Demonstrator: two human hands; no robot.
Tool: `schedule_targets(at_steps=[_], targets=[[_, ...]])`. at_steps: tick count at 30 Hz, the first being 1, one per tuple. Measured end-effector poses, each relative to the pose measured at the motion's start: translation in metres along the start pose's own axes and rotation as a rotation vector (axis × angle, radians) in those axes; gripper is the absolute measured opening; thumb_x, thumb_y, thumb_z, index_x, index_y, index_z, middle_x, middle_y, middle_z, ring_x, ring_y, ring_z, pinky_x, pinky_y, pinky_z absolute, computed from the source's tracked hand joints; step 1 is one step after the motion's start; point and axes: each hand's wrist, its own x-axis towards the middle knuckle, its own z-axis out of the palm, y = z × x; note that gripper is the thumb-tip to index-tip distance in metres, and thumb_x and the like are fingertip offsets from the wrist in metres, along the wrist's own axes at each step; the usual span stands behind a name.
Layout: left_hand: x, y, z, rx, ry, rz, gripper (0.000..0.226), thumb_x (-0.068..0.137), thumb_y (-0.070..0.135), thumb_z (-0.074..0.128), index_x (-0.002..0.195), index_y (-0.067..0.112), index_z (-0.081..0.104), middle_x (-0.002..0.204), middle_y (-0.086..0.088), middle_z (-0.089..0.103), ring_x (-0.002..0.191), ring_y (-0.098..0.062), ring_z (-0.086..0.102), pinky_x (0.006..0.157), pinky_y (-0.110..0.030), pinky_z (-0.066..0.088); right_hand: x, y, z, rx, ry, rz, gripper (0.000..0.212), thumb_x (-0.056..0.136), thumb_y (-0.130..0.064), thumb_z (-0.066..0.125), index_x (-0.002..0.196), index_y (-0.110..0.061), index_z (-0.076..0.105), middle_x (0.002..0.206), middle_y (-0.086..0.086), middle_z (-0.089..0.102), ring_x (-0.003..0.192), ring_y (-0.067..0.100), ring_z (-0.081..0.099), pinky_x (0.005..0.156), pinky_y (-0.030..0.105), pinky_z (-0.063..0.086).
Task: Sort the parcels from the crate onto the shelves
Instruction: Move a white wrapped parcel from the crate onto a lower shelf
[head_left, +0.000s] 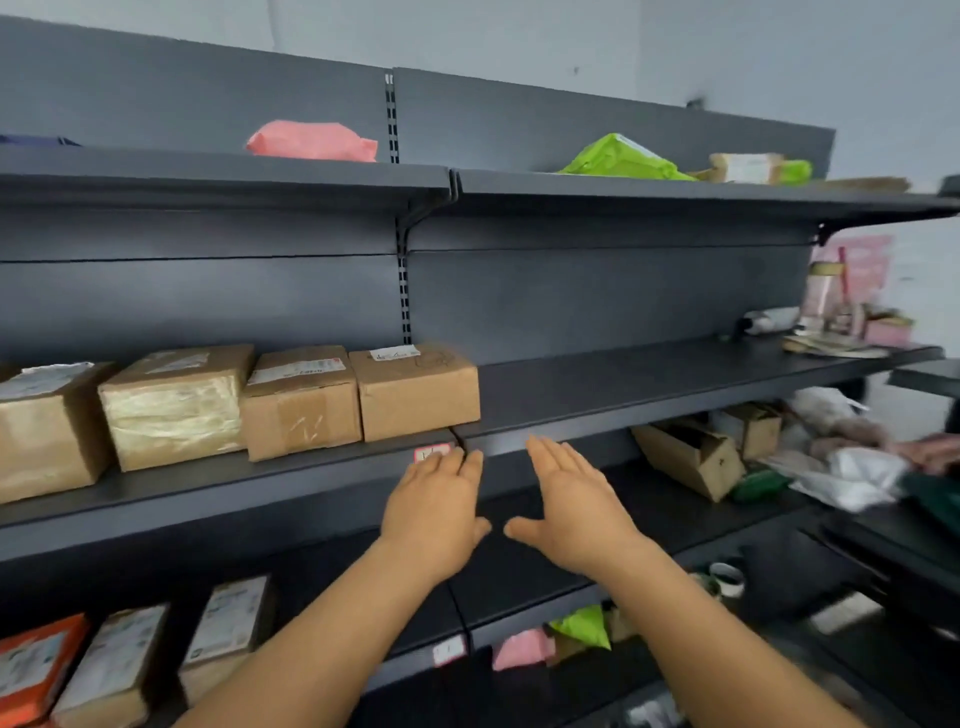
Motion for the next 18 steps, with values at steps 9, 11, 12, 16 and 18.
schedule_targets(at_steps=[9,11,12,16,18], targets=[[-0.099,0.056,0.019,-0.121,-0.086,0.268,0.075,0.095,0.043,0.051,0.153,0.015,0.013,0.157,-0.002,0.02,0.144,-0.021,0.019,0.116,-0.033,0.018,-0.153,0.009,0.017,-0.101,-0.023,0.28,0.095,0.087,-0.048,0.062,0.155,-0.02,0.002,0.162,-0.003,0.002,0.149,0.019,0.0,0.12,0.039,0.011],[-0.115,0.075,0.027,-0.155,-0.1,0.329,0.076,0.095,0.045,0.051,0.153,0.016,0.013,0.157,0.0,0.021,0.144,-0.02,0.019,0.116,-0.033,0.018,-0.187,0.012,0.018,-0.113,-0.03,0.352,0.095,0.087,-0.049,0.061,0.155,-0.019,0.003,0.162,-0.003,0.002,0.149,0.019,0.0,0.12,0.04,0.01],[-0.123,0.084,0.031,-0.18,-0.112,0.355,0.076,0.095,0.045,0.051,0.153,0.017,0.013,0.157,0.0,0.021,0.144,-0.019,0.019,0.116,-0.032,0.017,-0.203,0.014,0.019,-0.12,-0.031,0.385,0.094,0.087,-0.049,0.062,0.155,-0.019,0.004,0.162,-0.002,0.003,0.149,0.019,0.0,0.12,0.039,0.01],[-0.156,0.126,0.04,-0.229,-0.155,0.468,0.075,0.094,0.045,0.051,0.153,0.016,0.014,0.157,0.0,0.021,0.144,-0.019,0.02,0.115,-0.031,0.017,-0.263,0.026,0.023,-0.127,-0.024,0.53,0.094,0.086,-0.047,0.063,0.155,-0.019,0.005,0.162,-0.003,0.005,0.149,0.019,0.001,0.12,0.038,0.009],[-0.17,0.148,0.043,-0.243,-0.177,0.525,0.075,0.094,0.044,0.051,0.153,0.016,0.014,0.157,0.0,0.021,0.144,-0.019,0.02,0.115,-0.031,0.017,-0.291,0.032,0.023,-0.138,-0.024,0.596,0.092,0.087,-0.046,0.062,0.154,-0.019,0.006,0.162,-0.002,0.005,0.149,0.02,0.001,0.12,0.038,0.009]])
